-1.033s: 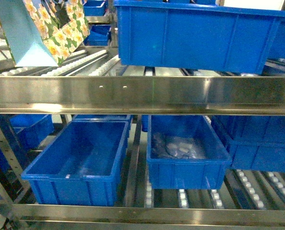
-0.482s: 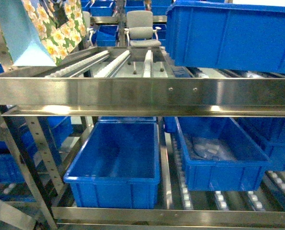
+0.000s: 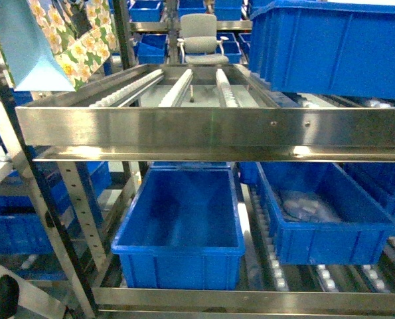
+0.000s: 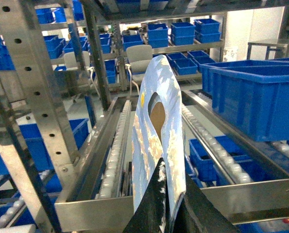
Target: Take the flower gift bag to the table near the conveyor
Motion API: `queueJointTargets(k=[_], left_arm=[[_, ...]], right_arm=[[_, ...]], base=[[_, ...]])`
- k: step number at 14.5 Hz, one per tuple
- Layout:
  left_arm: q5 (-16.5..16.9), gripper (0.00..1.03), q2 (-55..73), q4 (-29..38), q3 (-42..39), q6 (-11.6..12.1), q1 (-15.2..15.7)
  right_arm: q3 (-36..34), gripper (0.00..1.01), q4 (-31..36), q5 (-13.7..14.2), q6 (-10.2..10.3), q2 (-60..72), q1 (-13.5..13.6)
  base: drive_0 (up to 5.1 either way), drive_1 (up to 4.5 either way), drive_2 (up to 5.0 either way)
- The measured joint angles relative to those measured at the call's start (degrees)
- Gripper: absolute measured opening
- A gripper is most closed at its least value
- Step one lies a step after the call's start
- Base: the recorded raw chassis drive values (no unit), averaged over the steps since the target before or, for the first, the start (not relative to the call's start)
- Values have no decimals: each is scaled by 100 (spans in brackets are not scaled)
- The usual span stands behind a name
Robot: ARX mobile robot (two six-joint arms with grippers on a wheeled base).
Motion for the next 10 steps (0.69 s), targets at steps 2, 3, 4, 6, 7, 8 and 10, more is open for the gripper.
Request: queueJointTargets(k=[2, 3, 4, 6, 7, 8, 10], left_arm=[[-2, 2, 0, -22, 0, 0, -2], [-2, 2, 0, -22, 0, 0, -2], [0, 2, 0, -20, 0, 0, -2], [15, 2, 0, 0, 0, 0, -13], [22, 2, 0, 9, 0, 0, -13], [15, 2, 2, -11, 0, -2, -9], [11, 2, 2, -31, -2, 0, -4]], right_arm=[[0, 2, -31, 2, 0, 4, -2], [0, 2, -42, 11, 0, 4, -4], [-2, 2, -42, 15, 0, 4, -2], [-2, 2, -28, 20, -2, 2, -2], [-2, 2, 4, 17, -2, 2, -2], [-2, 2, -7, 15, -2, 4, 0], [-4, 2, -39, 13, 0, 4, 0]], base=[[-487, 256, 256], [-485, 247, 247], [-485, 247, 247], [-487, 155, 334], [-489, 152, 334], [-490, 153, 331], [-491, 151, 331]])
